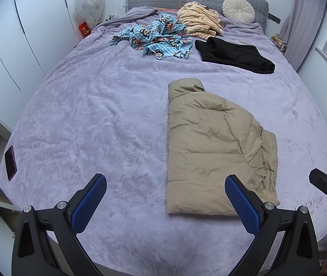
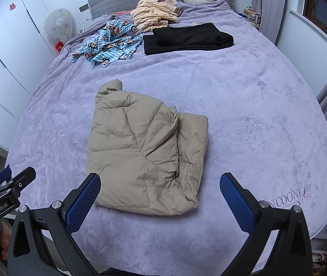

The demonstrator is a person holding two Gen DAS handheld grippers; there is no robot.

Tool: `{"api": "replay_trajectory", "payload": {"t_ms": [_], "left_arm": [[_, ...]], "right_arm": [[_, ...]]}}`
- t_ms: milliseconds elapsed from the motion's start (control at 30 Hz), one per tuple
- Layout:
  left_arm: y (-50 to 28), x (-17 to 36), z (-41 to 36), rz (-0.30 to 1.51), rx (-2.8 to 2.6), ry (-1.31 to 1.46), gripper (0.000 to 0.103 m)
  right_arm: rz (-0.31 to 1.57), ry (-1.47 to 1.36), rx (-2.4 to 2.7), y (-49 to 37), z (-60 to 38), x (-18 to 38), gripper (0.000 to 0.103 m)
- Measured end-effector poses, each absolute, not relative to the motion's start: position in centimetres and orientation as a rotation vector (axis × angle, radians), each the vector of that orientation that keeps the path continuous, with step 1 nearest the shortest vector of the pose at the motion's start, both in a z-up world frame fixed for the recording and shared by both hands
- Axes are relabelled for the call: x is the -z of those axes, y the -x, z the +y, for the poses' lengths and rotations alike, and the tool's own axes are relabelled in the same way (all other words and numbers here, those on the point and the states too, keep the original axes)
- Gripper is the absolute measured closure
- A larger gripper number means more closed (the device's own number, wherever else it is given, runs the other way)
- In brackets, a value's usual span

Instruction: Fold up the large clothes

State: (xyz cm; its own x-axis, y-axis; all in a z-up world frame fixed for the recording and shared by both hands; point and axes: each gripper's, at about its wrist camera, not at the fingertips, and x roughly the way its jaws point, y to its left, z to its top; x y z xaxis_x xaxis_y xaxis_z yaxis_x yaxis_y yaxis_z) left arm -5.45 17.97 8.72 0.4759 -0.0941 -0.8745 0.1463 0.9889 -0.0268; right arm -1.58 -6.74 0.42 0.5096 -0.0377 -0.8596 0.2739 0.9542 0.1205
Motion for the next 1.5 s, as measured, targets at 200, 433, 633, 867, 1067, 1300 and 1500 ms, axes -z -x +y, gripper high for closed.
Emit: {"api": "replay_trajectory", "payload": {"t_ms": [200,433,633,867,1067,1300,1500], "left_arm": [[5.36,-8.72,17.96,1.065,0.148,-0.055,0.000],[5.37,-8.72,17.86,1.064,0.148,-0.056,0.000],[5.39,-8.73,17.73,1.064,0.148,-0.057,0.000],[5.42,-8.71,17.82,1.065,0.149,-0.059,0.000],[5.33,-8.67,18.25,1.063,0.150,-0.060,0.000],[4.97,-8.74,18.67,1.059,0.154,-0.066,0.000],[4.67,-8.74,18.56,1.058,0.155,-0.069,0.000]], "right_arm": [[1.022,-0.254,0.190,1.56,-6.76,-0.41,0.000],[1.023,-0.253,0.190,1.58,-6.73,-0.46,0.000],[1.022,-0.254,0.191,1.59,-6.68,-0.44,0.000],[1.023,-0.253,0.191,1.57,-6.73,-0.44,0.000],[1.023,-0.255,0.191,1.59,-6.72,-0.46,0.000],[1.023,-0.254,0.190,1.56,-6.73,-0.46,0.000],[1.023,-0.254,0.192,1.54,-6.64,-0.46,0.000]]}}
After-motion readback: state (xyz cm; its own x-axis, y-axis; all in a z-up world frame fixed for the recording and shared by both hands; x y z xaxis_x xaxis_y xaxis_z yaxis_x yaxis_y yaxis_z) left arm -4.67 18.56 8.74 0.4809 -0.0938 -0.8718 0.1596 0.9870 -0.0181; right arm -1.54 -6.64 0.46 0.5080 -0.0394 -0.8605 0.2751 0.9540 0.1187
